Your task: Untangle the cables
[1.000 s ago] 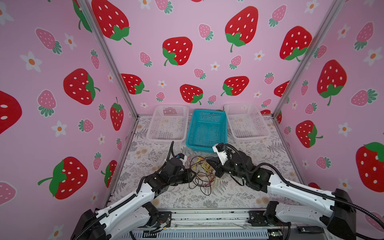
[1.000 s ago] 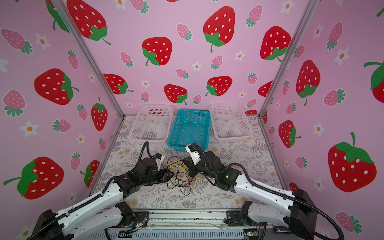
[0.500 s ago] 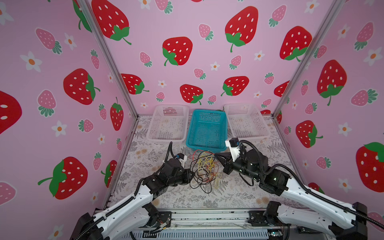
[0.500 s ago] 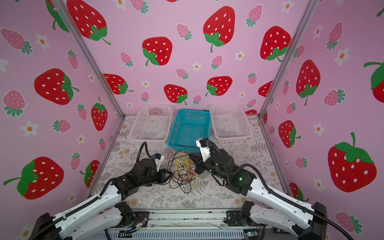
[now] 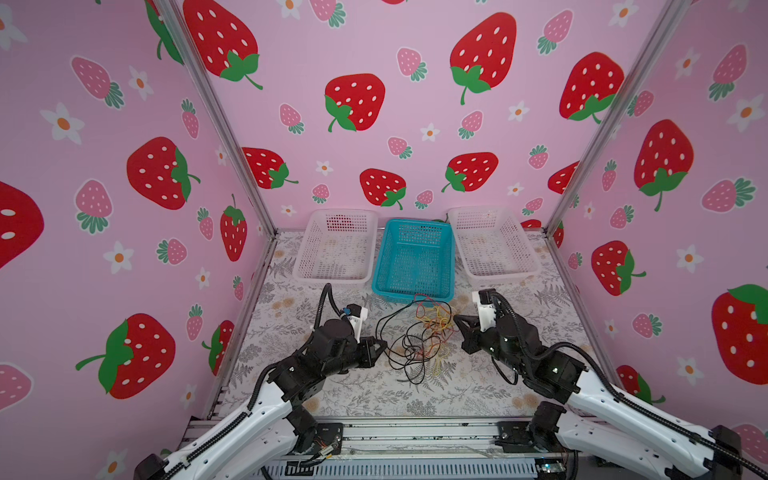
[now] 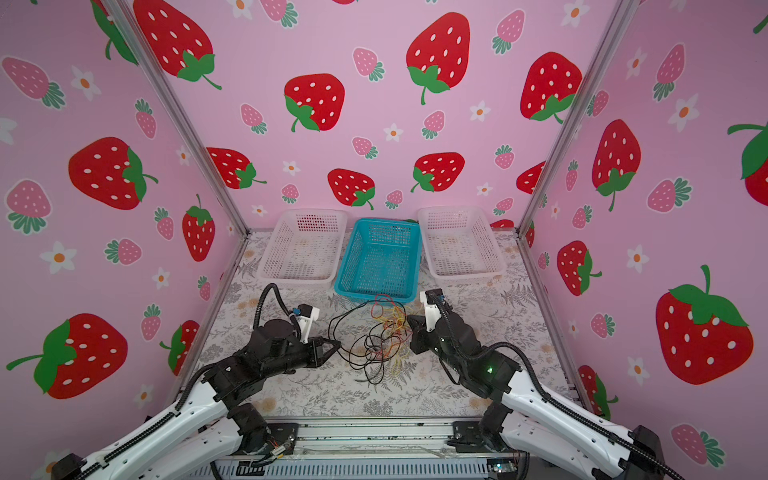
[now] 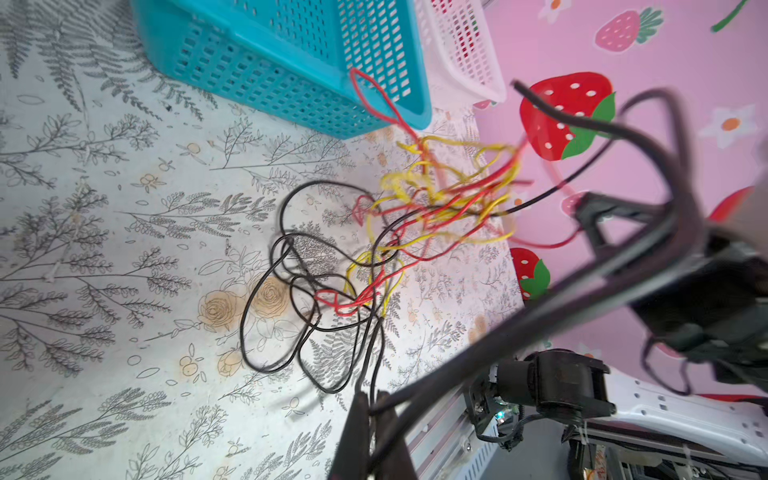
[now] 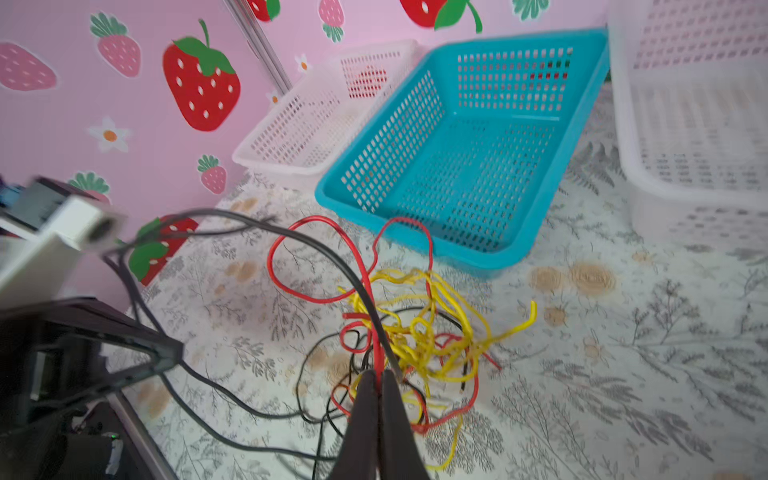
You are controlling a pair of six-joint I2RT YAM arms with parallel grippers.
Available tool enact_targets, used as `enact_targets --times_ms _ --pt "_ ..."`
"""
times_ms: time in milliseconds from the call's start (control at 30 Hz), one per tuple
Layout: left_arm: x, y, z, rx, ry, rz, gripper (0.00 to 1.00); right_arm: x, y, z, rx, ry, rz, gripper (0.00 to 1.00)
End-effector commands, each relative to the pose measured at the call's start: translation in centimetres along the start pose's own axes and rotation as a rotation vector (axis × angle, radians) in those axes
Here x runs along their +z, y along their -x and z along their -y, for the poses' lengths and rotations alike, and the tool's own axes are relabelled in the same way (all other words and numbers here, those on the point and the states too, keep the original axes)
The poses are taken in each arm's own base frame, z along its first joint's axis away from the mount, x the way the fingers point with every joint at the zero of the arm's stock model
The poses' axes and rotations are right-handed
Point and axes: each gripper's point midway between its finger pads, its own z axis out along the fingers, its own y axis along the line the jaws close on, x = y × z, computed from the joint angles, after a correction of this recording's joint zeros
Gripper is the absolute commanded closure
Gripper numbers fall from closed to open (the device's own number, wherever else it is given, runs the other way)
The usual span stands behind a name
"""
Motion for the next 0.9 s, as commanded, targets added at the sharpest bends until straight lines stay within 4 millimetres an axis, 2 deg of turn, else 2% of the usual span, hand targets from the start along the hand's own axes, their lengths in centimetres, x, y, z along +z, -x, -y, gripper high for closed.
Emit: enact_targets --times_ms 0,100,267,367,467,567,667,733,767,867 --pt "-2.8 3.0 3.2 0.045 -0.055 0.095 1.0 0.7 -2.4 1.2 0.052 -0.027 -0.042 1.0" --pt "-5.1 4.6 5.3 0.081 -0.084 0.142 1.0 1.6 -4.8 1.9 0.068 -0.028 -0.088 1.0" --pt "-8.2 6.7 7.7 0.119 -0.102 0.208 1.0 2.9 -8.0 2.7 0.074 -0.036 -0.152 1.0" --pt "-9.4 7.4 8.6 0.128 -0.106 0.232 1.0 3.8 -9.9 3.7 0.059 -0.074 -0.202 1.0" --pt "-9.2 7.3 9.1 0.133 -0.116 0.201 1.0 4.3 -10.6 3.7 0.041 -0.075 -0.237 1.0" --pt "-8.2 6.9 8.8 0.12 -0.109 0.162 1.0 4.3 -9.4 1.4 0.006 0.035 -0.217 1.0" --pt "-7.4 6.5 8.1 0.106 -0.091 0.142 1.0 3.3 -6.9 -0.5 -0.03 0.118 -0.152 0.92" --pt "-6.7 6.3 7.8 0.096 -0.084 0.126 1.0 1.9 -4.4 -1.8 -0.053 0.18 -0.069 0.81" --pt "-6.3 6.1 7.6 0.092 -0.081 0.113 1.0 1.4 -3.6 -2.5 -0.069 0.216 -0.043 0.73" --pt "-5.5 5.7 7.3 0.083 -0.074 0.084 1.0 0.1 -1.8 -4.4 -0.115 0.296 -0.009 0.59"
